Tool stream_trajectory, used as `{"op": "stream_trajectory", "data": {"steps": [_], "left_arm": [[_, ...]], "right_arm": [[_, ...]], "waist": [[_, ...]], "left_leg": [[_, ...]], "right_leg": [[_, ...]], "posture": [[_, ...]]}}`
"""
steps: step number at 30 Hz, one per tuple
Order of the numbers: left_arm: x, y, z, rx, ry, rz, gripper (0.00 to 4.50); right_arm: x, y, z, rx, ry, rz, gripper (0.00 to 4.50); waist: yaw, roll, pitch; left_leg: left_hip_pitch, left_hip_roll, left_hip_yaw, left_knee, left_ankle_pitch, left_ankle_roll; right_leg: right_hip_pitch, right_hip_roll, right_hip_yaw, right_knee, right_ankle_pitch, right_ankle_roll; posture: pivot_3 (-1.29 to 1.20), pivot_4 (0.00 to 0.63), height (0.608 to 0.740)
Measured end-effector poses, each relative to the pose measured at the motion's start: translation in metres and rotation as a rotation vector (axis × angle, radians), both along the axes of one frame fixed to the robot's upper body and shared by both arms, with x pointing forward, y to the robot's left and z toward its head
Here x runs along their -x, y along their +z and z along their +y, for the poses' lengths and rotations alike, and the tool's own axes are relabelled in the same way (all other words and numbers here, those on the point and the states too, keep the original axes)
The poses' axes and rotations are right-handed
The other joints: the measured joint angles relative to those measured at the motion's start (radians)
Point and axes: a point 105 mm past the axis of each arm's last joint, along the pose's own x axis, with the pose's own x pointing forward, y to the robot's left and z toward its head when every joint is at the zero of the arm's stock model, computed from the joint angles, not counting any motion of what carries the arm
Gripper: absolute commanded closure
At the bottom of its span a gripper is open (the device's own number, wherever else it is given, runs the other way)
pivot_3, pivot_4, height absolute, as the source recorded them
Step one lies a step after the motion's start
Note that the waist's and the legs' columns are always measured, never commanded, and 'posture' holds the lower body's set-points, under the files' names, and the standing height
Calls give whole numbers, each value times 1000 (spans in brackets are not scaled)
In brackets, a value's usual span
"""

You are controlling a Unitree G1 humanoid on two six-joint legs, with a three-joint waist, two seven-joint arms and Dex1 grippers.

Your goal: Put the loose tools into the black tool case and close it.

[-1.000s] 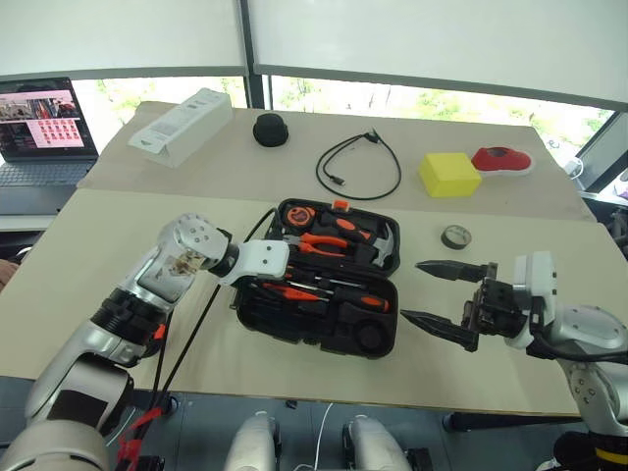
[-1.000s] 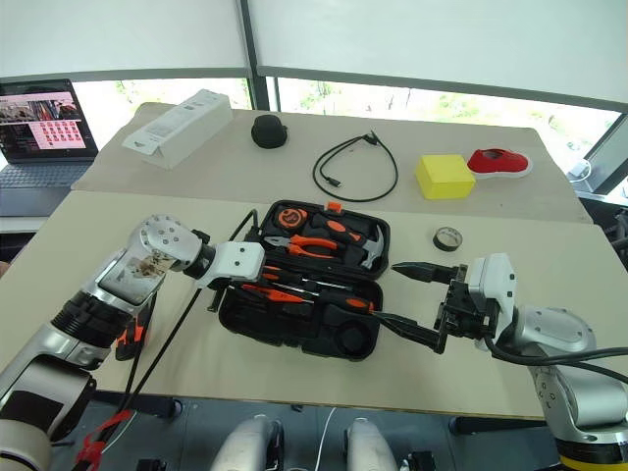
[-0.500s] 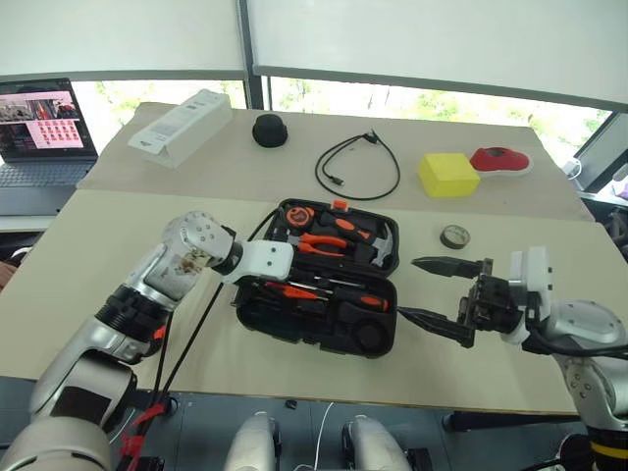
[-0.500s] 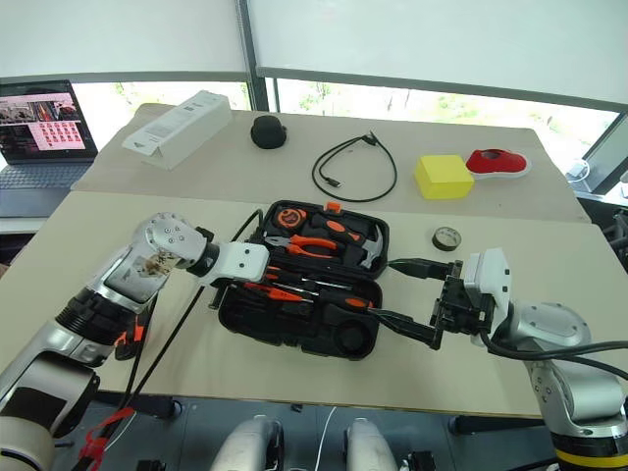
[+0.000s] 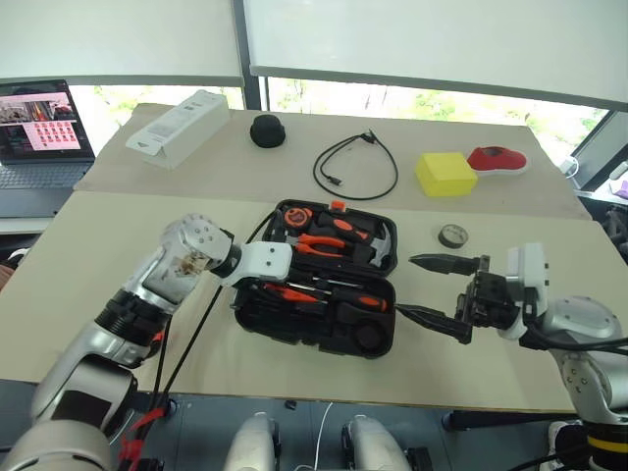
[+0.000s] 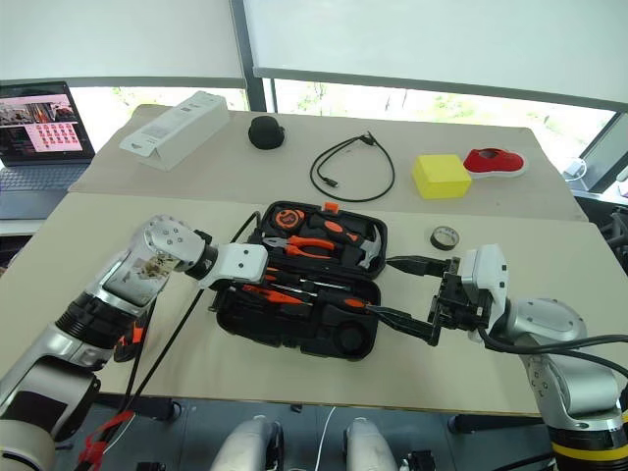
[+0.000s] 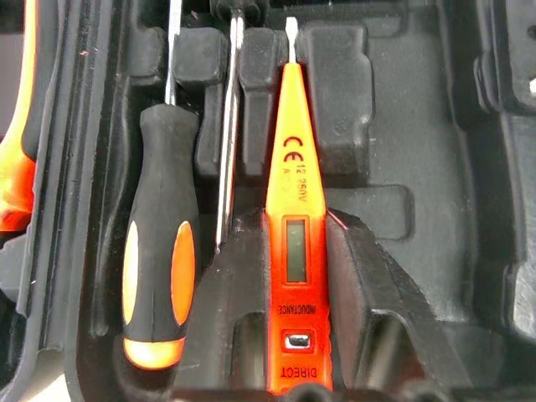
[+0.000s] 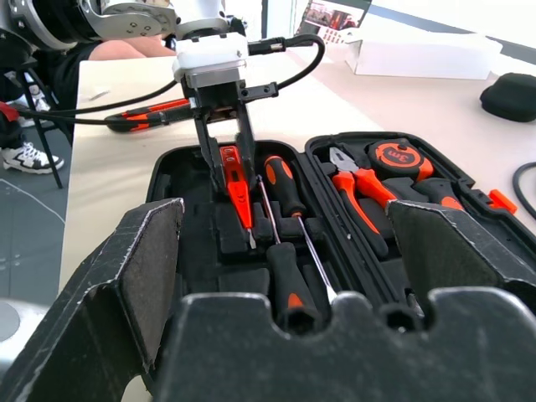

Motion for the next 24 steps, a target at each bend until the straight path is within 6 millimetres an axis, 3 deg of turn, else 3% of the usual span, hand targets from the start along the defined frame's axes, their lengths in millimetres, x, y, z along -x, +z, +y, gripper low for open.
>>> {"op": "stream_trajectory", "data": {"steps": [2,4,6,9,12,18,24], "left_arm": [[3,3,-4,74,-10,28,1429],[3,9,-7,121,-18,26,1429],[7,30,-6,233,-42,20,1429],[4,46,9,271,-13,-35,1429],[-1,50,13,302,13,-77,2081],[-13,29,8,400,99,-6,4313],[-13,14,3,386,105,14,4460]], "right_arm": [[0,-1,1,-1,4,3,0],[0,-1,0,-1,4,5,0],[2,-4,0,4,13,23,0],[4,-7,-1,11,23,44,0],[4,-8,-1,12,29,51,0],[2,-6,-1,8,36,46,0],[-1,-6,-2,4,29,49,0]], "waist": [[1,0,0],[5,0,0],[6,0,0],[4,0,0],[5,0,0],[13,0,0],[13,0,0]], "left_leg": [[-3,0,-1,1,0,0],[-4,0,-1,3,0,0],[-4,0,-1,3,0,0],[-3,0,-2,2,0,0],[-3,0,-1,3,0,0],[-4,-1,-1,4,0,0],[-4,-1,-1,3,0,0]], "right_leg": [[-2,0,-1,0,0,0],[-2,0,-1,0,1,1],[-2,0,-1,0,1,1],[-2,0,-1,0,1,1],[-1,0,-1,0,1,1],[-1,0,-2,0,1,2],[-1,0,-2,0,1,2]], "posture": [[0,150,740],[0,150,740],[0,150,740],[0,150,740],[0,150,740],[0,150,740],[0,150,740]]}}
